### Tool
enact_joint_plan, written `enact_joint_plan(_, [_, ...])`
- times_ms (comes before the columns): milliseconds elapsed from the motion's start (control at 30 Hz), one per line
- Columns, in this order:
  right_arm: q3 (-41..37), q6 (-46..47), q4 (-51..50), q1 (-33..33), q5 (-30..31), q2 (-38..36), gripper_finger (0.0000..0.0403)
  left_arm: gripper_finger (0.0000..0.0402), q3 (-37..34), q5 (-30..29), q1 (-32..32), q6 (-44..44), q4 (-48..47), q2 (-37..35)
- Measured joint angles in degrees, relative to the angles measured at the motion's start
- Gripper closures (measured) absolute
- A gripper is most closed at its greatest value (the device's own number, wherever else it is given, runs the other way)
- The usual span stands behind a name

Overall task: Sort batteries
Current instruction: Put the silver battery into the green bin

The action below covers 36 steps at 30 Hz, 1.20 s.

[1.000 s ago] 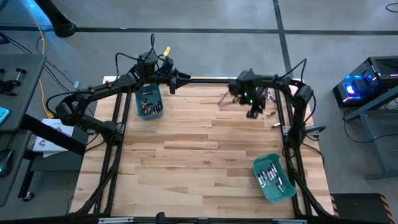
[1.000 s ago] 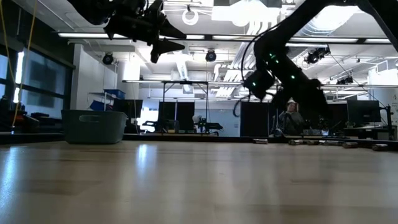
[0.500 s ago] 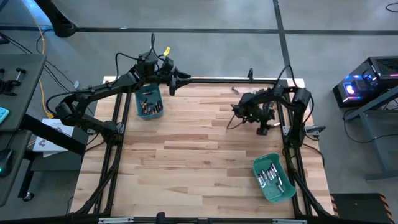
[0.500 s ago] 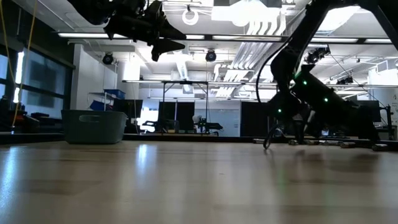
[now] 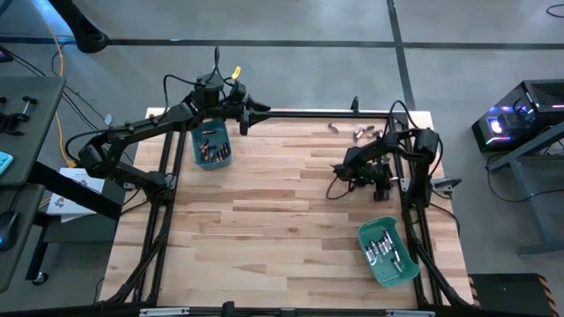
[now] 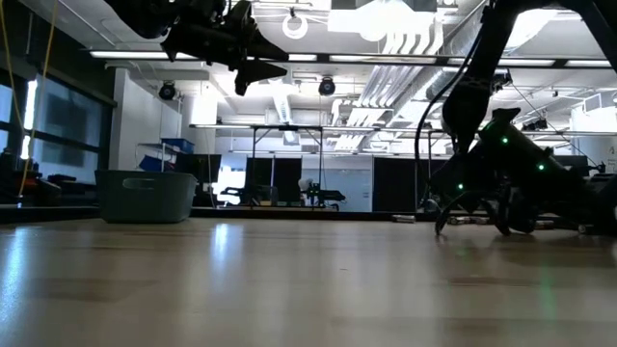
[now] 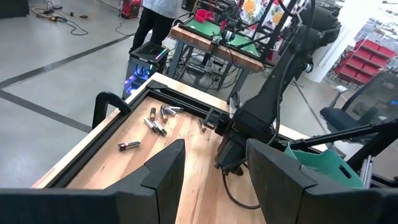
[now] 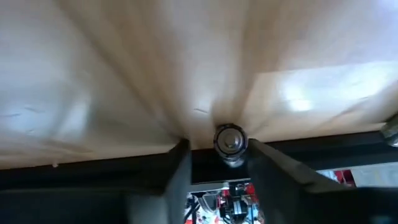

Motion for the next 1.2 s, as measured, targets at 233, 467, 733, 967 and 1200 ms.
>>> enact_joint_plan(233, [1.4,1.0,0.1,0.4,-3.8,0.1,0.038,0.0236,0.0,0.0,0.0,-1.3,0.1,0.0])
enact_joint_plan(467, [12.1,7.2,2.4,0.6,-9.9,-6.0,0.0382,0.0236,0.0,0.0,0.0,-1.3,0.1,0.0])
enact_joint_plan(733, [20.4,18.6,6.6,1.2,-29.0,-23.0,0.0382,0.0236,0.0,0.0,0.0,-1.3,0.1,0.0])
enact_joint_plan(967, [16.0,36.7,7.2,8.6,-43.3,-38.0,0.0382,0.0236,0.0,0.0,0.0,-1.3,0.1,0.0])
enact_joint_plan(1200, [9.8,61.8,8.2,27.7,-51.5,-46.2,0.0382,0.0236,0.0,0.0,0.0,0.6,0.1,0.0])
